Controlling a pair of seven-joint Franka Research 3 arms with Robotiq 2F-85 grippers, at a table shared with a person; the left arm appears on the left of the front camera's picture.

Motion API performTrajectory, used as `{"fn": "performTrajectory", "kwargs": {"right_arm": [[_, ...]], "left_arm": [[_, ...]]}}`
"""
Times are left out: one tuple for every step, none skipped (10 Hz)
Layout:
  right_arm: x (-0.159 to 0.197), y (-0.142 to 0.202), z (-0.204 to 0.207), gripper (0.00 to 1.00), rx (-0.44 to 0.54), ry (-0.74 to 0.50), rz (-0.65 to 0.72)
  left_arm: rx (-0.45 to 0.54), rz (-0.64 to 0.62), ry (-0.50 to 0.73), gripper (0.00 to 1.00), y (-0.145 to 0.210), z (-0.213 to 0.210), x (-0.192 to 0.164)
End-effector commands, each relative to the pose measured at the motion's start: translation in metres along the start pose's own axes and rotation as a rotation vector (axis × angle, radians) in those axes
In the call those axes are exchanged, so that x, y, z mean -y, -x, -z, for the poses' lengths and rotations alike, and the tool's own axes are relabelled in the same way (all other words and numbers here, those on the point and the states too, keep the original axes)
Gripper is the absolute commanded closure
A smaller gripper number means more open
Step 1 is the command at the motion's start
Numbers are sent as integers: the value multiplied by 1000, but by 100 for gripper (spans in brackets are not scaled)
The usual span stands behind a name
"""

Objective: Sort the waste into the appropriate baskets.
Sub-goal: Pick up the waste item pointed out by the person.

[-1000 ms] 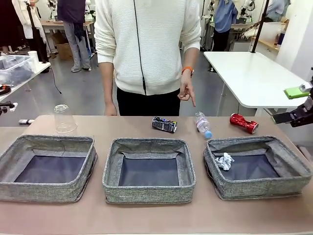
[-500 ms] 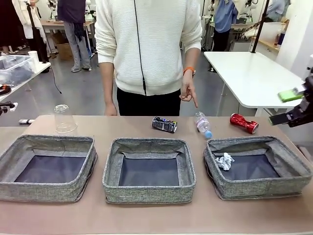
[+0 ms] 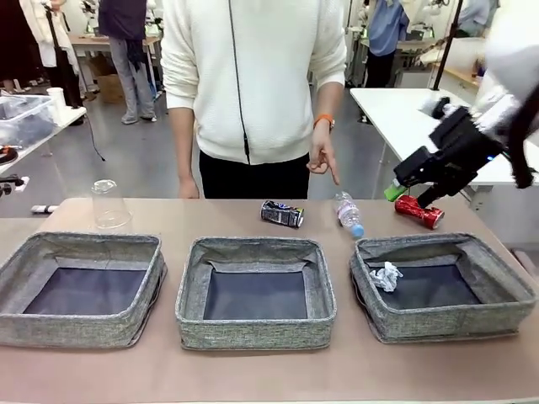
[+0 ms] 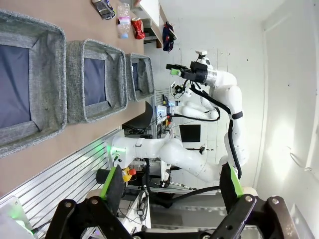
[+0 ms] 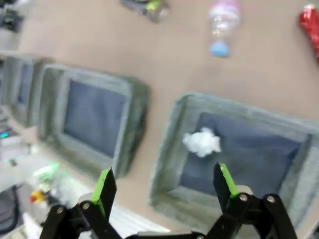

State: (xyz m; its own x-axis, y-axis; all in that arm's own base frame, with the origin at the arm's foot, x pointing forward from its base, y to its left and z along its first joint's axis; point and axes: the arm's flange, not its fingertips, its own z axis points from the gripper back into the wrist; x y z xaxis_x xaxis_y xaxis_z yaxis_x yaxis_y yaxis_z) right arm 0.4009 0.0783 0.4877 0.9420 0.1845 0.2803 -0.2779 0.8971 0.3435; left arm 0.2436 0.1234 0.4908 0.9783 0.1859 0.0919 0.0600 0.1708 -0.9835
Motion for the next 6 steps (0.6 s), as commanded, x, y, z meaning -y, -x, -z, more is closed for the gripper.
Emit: {"fn": "performTrajectory", "kwargs": {"right_arm": [[-1,5,-12,0,-73,102,77],[0,0,0,0,0,0,0],[0,0,0,0,0,0,0],[2,-1,4,0,-29,74,20],[-5,-32,23,0,4,100,-31],[-11,-68,50,0,-11,145,-50]], "left_arm": [[5,-2,20,0,1,1,4],[5,-2,20,0,1,1,4],[5,-2,20,0,1,1,4],[5,-2,20,0,1,1,4],[5,-2,20,0,1,1,4],[5,-2,20,0,1,1,4]]}}
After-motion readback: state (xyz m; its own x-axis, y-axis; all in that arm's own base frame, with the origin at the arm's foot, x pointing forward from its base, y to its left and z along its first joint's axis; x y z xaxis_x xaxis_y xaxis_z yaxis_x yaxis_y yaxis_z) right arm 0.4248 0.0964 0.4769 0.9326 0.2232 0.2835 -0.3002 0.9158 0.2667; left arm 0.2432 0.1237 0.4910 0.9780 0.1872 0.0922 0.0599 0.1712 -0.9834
